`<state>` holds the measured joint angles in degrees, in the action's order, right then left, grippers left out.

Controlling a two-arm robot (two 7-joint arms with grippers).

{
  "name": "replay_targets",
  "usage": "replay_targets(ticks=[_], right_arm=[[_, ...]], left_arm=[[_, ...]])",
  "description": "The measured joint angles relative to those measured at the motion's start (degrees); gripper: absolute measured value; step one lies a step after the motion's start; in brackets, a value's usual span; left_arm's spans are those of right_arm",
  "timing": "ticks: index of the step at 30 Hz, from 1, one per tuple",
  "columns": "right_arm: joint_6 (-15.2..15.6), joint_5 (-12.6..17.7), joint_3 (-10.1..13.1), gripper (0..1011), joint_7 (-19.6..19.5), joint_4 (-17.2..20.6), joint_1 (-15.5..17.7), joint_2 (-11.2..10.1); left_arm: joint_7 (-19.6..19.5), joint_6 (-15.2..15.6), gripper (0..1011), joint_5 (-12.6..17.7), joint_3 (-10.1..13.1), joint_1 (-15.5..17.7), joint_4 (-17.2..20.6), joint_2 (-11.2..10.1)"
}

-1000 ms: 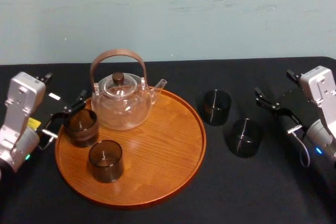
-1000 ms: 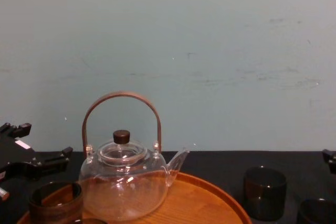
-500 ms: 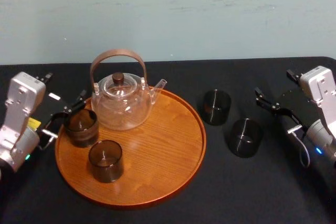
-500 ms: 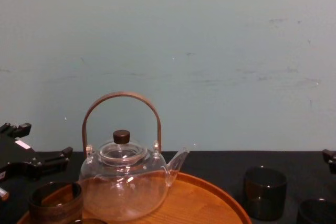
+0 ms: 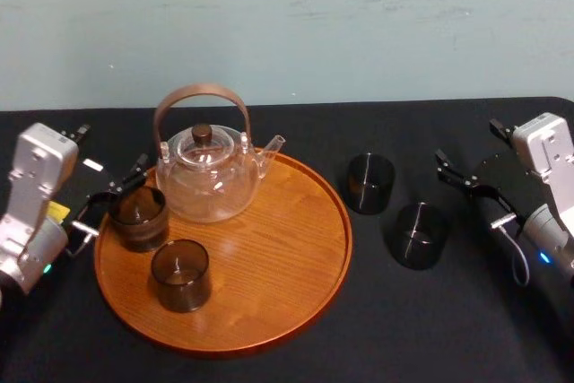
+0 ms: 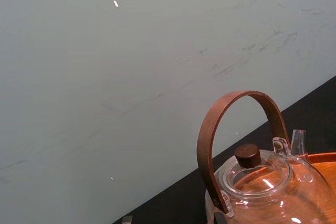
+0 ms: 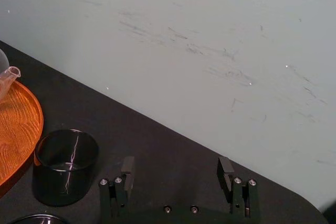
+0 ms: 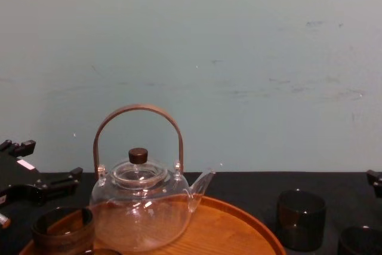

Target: Pick up the glass from the table and place it on the tray.

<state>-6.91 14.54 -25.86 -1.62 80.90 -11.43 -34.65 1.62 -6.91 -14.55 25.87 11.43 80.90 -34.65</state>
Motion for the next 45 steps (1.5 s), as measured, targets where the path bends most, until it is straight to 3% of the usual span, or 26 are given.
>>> replay_targets(ticks=[12, 16, 30, 36, 45], right_arm=[[-0.97, 0.03, 0.21, 1002, 1.92, -0.20, 0.08, 0.83], [-0.95, 0.38, 0.65, 1002, 3.18, 1.91, 1.68, 0.58], [1.31, 1.78, 3.01, 1002, 5.68, 15.75, 12.74, -3.11], [2.59, 3.18, 3.74, 1002, 7.22, 17.17, 15.50, -3.39], [4.78, 4.39, 4.81, 1002, 8.65, 16.25, 16.57, -2.47]], left_arm=[[0.00, 0.00, 1001, 0.00, 0.00, 0.00, 0.00, 0.00], [0.00, 0.00, 1001, 0.00, 0.00, 0.00, 0.00, 0.00], [0.00, 0.00, 1001, 0.00, 0.00, 0.00, 0.00, 0.00], [0.00, 0.00, 1002, 0.00, -0.01, 0.00, 0.00, 0.00], [0.00, 0.00, 1001, 0.00, 0.00, 0.00, 0.00, 0.00]])
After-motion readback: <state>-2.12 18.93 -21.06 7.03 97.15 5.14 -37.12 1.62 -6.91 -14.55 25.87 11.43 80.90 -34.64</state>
